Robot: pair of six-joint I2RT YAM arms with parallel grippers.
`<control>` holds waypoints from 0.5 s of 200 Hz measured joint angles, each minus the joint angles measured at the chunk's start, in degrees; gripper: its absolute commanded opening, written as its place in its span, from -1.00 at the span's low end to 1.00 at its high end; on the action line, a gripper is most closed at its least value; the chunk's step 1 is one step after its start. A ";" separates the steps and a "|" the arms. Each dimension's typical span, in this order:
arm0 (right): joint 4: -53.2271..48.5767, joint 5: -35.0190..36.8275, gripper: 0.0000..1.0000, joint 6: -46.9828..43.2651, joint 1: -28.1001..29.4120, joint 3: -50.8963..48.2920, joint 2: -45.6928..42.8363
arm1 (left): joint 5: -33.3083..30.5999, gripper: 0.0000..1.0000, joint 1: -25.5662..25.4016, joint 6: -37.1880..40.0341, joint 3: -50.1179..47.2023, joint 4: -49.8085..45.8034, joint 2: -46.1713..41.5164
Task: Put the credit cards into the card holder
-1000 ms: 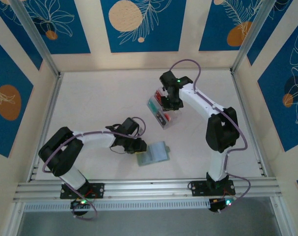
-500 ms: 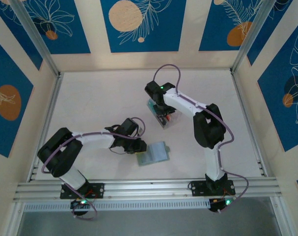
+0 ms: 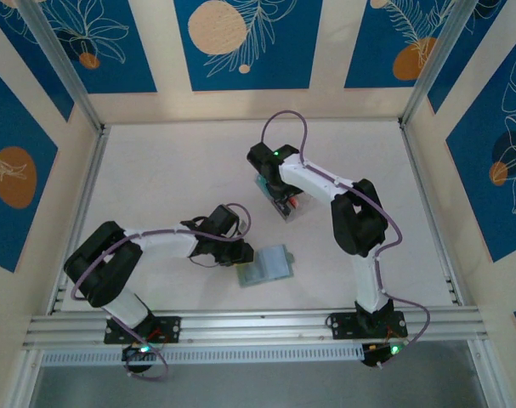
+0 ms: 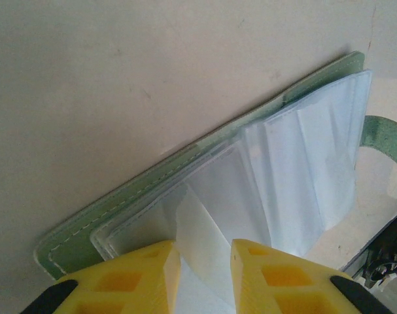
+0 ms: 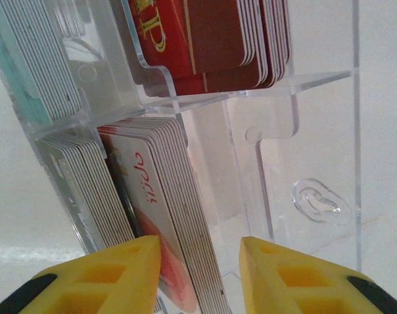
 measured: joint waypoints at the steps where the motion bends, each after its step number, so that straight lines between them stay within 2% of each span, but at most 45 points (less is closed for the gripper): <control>1: 0.00 0.00 -0.20 -0.04 0.00 0.00 0.00 | 0.00 -0.44 0.00 -0.02 -0.02 0.00 -0.02; 100: 0.13 -0.02 -0.19 -1.75 -1.31 0.15 0.61 | 0.11 -0.44 0.00 -0.61 -0.52 0.66 -0.35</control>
